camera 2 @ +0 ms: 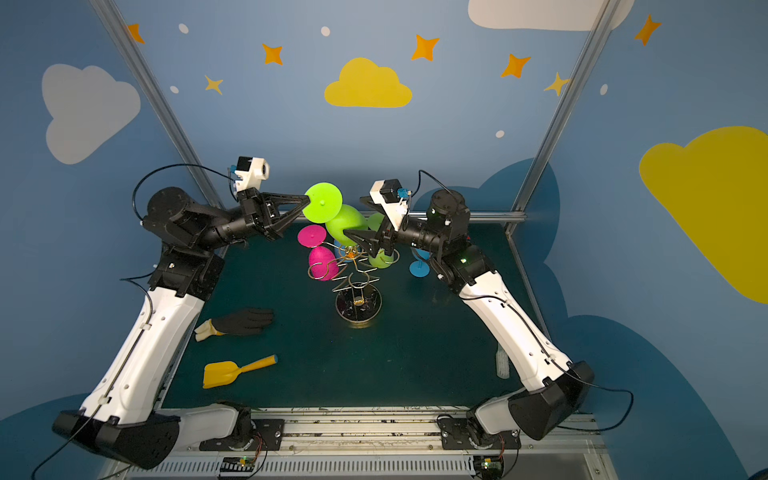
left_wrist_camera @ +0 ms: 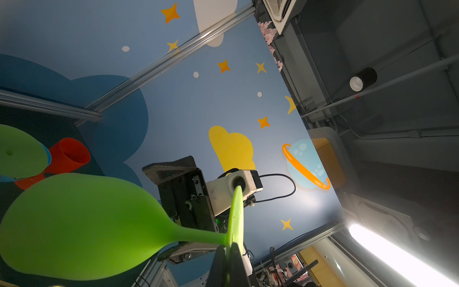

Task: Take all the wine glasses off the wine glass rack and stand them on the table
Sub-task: 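Lift the lime-green glass up with the left gripper while the right gripper approaches, then close the right gripper on the lime-green glass bowl while the left holds the foot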

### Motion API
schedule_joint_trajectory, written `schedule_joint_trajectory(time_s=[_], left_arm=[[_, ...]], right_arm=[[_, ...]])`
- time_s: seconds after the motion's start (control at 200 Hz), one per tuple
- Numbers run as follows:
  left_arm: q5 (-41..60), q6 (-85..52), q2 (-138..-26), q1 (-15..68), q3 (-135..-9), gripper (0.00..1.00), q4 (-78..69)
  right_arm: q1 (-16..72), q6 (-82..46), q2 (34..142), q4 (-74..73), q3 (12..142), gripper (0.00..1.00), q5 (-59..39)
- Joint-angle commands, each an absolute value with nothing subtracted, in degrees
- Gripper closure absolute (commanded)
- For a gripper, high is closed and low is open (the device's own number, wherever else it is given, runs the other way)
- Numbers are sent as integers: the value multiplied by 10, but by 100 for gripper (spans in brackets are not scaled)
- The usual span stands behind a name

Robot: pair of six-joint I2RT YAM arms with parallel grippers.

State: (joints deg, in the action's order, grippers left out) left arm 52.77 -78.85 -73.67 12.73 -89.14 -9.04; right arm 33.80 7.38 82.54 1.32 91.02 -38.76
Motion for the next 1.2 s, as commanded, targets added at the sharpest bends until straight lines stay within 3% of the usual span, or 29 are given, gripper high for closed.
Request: schedule_joint_trajectory(time_s=[0.0,0.616,0.706,0.901,1.126,1.196], left_arm=[[535,-798,-739,134,-906,97,-132],[524,-842,-753,152,-897,97,-195],[525,-842,-753,152,-897,97,-196],[520,-842,-750,152,-891,97,-203],[519,-822,-754,153,-894,97,-192],[519,-799,-754,152,-897,84,-169]], right_arm=[[344,82,836,-3,934,12,-405],[373,80,866,-19,918,16,-369],[375,81,864,-12,918,21,-368],[379,76,853,-12,904,43,-358],[381,48,827,4,892,58,-324],[381,39,814,27,890,63,-303]])
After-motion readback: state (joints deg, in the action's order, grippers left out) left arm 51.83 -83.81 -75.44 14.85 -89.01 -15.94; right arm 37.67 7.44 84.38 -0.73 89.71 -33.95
